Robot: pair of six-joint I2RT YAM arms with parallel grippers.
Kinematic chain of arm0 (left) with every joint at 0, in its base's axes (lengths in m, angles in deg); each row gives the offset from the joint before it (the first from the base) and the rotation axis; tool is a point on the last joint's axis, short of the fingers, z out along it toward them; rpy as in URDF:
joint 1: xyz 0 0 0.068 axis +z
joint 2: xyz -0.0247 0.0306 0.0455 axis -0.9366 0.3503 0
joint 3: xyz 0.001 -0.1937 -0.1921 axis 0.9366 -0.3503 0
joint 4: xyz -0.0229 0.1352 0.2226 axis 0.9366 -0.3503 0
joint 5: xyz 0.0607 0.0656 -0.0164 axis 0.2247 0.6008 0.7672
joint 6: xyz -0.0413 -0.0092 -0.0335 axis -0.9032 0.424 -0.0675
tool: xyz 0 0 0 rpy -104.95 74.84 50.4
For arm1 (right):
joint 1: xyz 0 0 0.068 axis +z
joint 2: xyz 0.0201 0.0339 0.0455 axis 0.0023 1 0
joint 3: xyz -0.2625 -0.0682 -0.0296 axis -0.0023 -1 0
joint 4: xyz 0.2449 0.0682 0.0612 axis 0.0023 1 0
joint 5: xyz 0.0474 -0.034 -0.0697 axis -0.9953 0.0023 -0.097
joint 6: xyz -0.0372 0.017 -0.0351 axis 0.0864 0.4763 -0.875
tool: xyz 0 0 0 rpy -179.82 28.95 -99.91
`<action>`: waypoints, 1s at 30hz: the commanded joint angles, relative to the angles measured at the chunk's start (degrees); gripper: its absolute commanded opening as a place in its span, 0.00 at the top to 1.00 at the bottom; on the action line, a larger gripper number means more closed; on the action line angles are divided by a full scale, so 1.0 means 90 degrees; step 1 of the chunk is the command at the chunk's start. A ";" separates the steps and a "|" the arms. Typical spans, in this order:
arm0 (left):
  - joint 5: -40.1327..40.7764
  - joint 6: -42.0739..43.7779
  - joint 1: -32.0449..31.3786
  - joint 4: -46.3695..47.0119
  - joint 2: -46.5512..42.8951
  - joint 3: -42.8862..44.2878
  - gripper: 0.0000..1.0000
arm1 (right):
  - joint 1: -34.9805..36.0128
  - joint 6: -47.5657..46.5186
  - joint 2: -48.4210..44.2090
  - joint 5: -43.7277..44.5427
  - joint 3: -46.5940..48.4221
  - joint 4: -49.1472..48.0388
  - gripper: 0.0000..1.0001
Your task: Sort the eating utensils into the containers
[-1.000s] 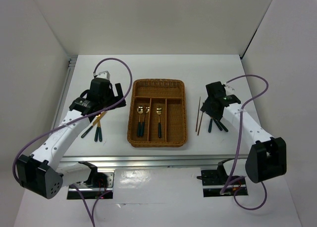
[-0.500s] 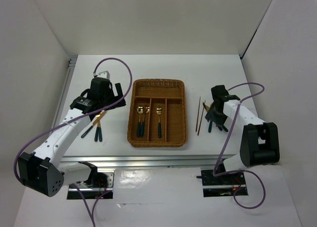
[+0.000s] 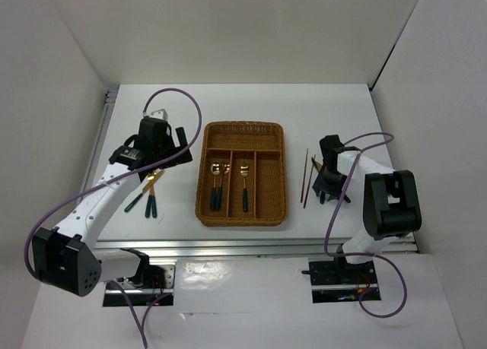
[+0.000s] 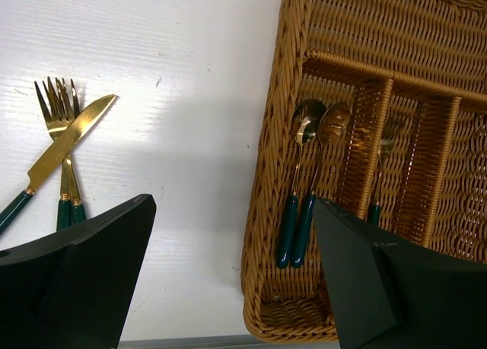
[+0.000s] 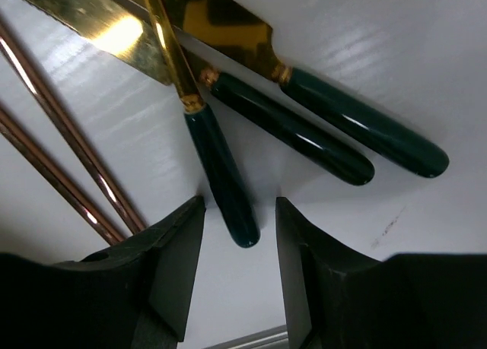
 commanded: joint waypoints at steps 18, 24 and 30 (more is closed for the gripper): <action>-0.0243 0.0104 0.0324 0.0246 0.0175 -0.0043 0.00 | -0.0035 -0.0174 0.0660 -0.0215 0.0351 -0.0422 0.86; -0.0301 0.0104 0.0382 0.0305 0.0175 -0.0043 0.00 | 0.0140 -0.0233 0.0125 -0.0273 0.1326 0.0289 0.93; -0.0370 0.0104 0.0440 0.0305 0.0175 -0.0043 0.00 | 0.1202 -0.0301 -0.0609 -0.0410 0.2438 0.0583 0.90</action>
